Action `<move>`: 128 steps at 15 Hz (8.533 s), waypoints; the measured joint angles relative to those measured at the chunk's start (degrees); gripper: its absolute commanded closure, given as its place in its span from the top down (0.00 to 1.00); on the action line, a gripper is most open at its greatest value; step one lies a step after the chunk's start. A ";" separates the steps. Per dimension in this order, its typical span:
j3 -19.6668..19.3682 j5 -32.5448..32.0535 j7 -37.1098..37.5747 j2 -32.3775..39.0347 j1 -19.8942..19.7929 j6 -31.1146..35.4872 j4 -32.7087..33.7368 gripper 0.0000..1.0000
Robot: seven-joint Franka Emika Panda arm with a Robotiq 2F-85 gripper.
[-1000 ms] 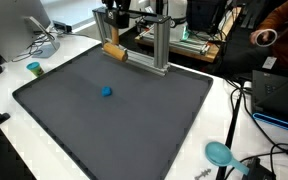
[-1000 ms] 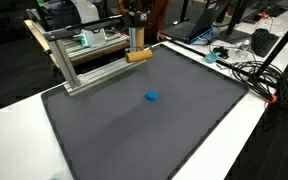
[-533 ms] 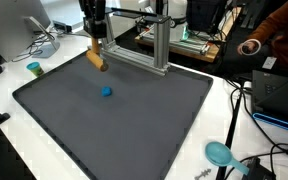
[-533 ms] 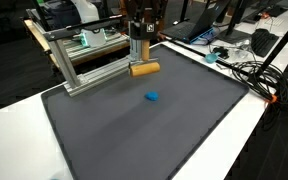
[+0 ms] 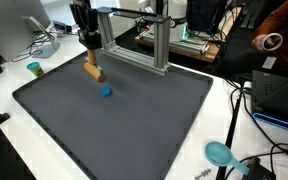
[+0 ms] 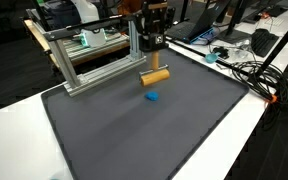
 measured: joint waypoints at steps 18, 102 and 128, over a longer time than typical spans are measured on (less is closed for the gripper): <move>0.26 -2.14 -14.25 7.38 0.81 2.23 -1.94 0.23; 3.80 7.16 -18.80 7.97 -1.08 15.03 -0.93 0.48; 3.62 7.16 -18.80 9.01 -1.13 15.08 -0.55 0.48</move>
